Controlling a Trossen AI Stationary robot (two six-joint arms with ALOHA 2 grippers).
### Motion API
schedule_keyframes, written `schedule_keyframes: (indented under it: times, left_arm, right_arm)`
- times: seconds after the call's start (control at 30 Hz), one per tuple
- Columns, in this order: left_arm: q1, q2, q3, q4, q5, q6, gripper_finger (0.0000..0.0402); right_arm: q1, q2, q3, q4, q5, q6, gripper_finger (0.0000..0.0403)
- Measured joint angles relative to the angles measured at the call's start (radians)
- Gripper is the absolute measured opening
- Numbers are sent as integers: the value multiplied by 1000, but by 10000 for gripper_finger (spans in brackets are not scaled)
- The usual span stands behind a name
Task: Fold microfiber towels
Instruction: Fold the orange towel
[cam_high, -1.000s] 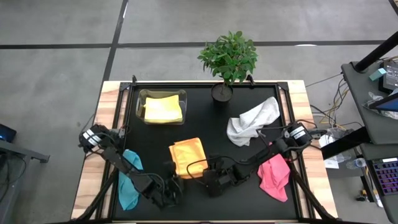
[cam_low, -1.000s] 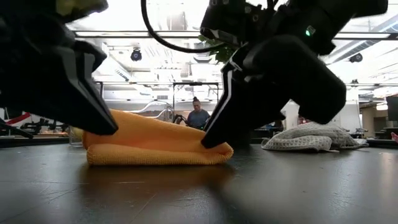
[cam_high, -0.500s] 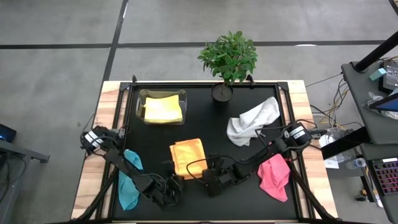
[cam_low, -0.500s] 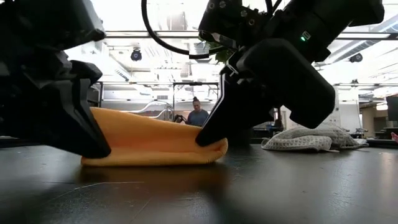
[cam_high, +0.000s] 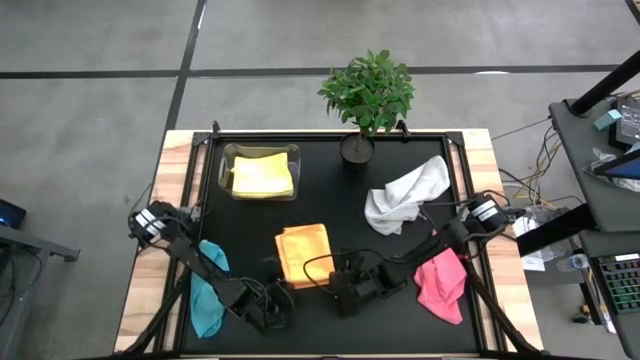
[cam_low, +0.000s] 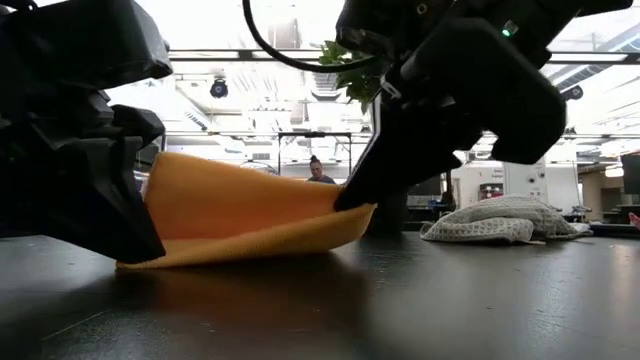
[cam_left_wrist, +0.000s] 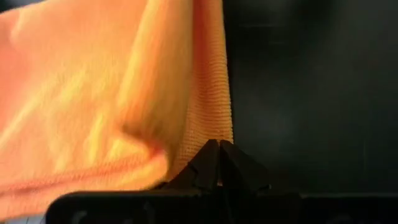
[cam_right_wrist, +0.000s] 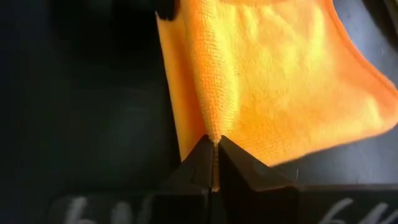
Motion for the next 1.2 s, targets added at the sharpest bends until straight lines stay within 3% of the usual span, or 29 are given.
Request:
schedule_keyframes:
  times: [0.2,0.33,0.43,0.7,0.9,1.2]
  left_arm:
    - [1,-23,1,-29,67,2,4]
    - [0,-43,2,-29,177,51,4]
    - [-1,-56,1,-40,216,56,4]
    - [-8,-100,-1,-206,258,49,4]
    - [-8,-105,-2,-248,254,49,4]
    - [-8,-105,-3,-242,247,45,4]
  right_arm:
    - [8,15,1,16,-43,89,9]
    - [8,61,0,124,-129,111,18]
    - [8,79,2,222,-191,110,43]
    - [5,61,41,221,-249,32,143]
    - [-9,30,77,147,-253,-62,184]
    - [-132,-1,76,37,-169,-127,176]
